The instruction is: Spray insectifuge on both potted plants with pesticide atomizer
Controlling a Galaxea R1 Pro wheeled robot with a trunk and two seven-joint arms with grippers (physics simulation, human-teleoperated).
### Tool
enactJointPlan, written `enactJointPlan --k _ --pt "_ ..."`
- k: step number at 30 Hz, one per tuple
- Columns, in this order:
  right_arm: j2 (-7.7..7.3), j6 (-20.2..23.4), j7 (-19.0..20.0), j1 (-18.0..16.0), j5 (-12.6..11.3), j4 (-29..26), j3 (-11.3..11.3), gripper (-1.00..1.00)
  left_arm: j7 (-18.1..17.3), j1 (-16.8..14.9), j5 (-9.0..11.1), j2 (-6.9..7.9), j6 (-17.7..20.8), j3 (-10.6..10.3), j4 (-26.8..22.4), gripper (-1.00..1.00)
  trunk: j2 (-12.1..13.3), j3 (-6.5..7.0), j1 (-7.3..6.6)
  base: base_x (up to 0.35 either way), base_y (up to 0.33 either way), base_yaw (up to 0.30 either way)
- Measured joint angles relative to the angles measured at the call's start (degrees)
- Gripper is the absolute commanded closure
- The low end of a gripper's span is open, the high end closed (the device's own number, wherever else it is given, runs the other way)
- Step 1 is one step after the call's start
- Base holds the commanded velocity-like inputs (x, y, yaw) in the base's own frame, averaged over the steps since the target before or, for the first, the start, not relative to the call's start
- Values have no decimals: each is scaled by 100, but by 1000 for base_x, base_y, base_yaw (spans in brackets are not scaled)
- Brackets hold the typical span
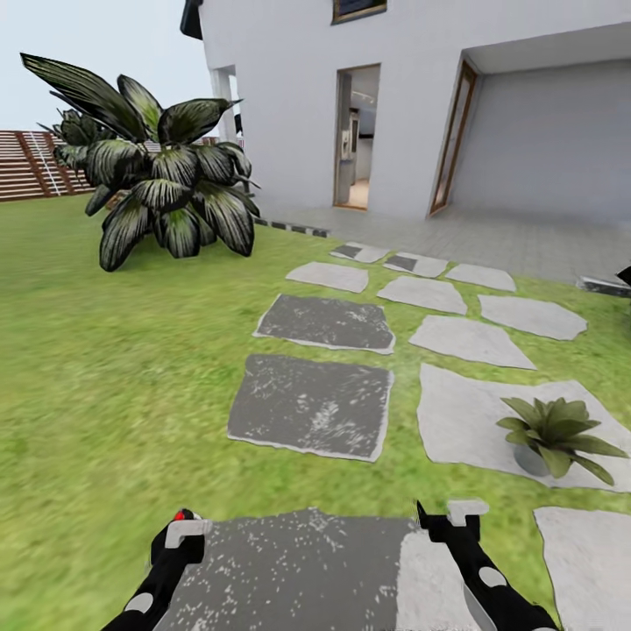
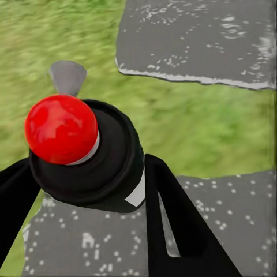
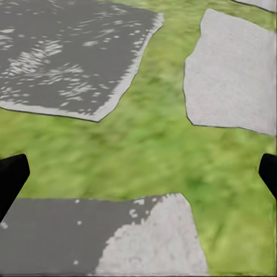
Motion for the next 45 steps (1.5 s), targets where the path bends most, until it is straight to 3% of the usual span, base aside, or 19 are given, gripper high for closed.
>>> enactJointPlan --k 24,45 --pt "3 0 0 1 -3 115 0 -100 13 63 7 -2 -10 0 -6 100 0 110 3 -255 117 -257" --pt "3 0 0 1 2 115 3 -100 17 63 8 -2 -10 1 -6 100 0 145 0 -15 2 -286"
